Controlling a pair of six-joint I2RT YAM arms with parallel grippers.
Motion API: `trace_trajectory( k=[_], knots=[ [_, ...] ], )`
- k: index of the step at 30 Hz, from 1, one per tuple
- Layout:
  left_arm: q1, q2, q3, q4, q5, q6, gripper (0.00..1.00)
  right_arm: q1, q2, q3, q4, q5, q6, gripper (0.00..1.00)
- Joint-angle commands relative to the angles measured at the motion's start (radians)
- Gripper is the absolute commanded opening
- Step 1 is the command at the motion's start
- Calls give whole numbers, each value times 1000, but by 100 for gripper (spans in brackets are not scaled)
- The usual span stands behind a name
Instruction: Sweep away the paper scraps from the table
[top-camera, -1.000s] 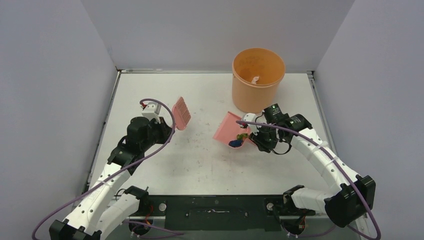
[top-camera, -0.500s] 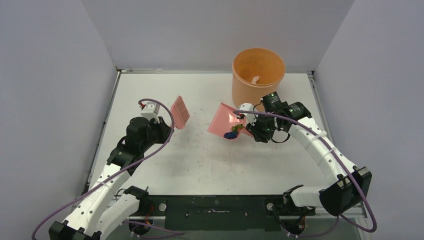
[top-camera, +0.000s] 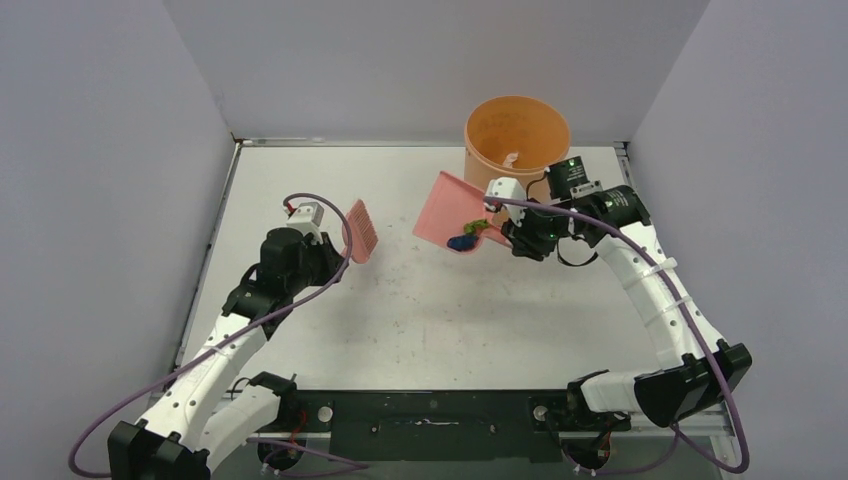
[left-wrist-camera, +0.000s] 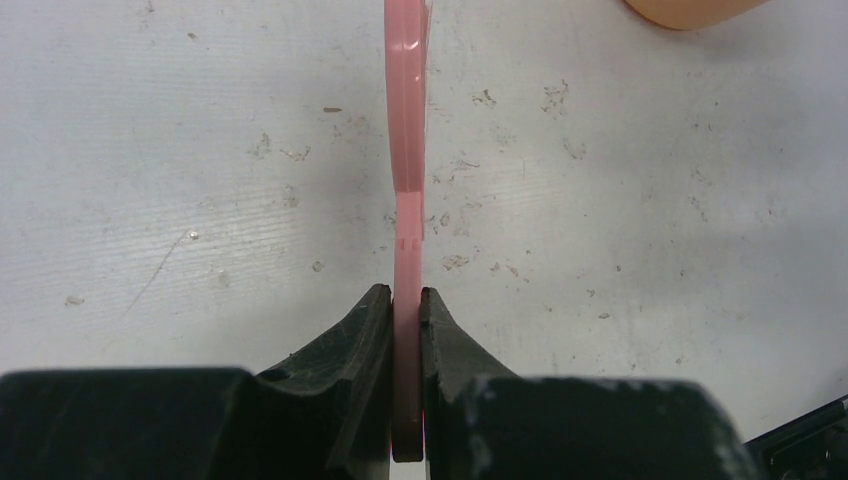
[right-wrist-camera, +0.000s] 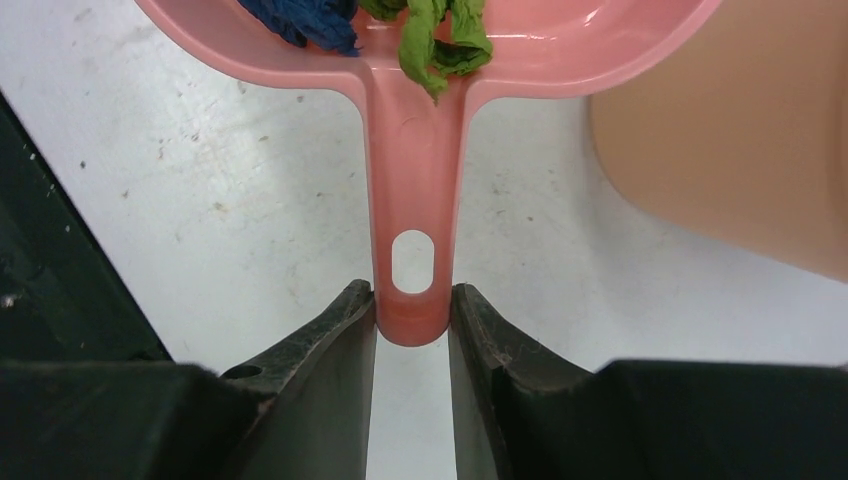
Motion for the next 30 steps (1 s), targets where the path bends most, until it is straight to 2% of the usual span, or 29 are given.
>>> trace_trajectory(
  k=[1,9,20,23,30],
  knots=[
    [25,20,35,55,60,7,0,-55,-9,100,98,18,110,5],
    [26,26,30,58,65,5,0,-166,84,326,59,70,267,5],
    [23,12,33,58,79,7,0,-248,142,458,160,403,397,5],
    [23,-1,26,70,82,4,0,-251,187,536,151,537,367,5],
    [18,-4,28,67,84,5,0,-242,340,700,92,760,117,5]
  ],
)
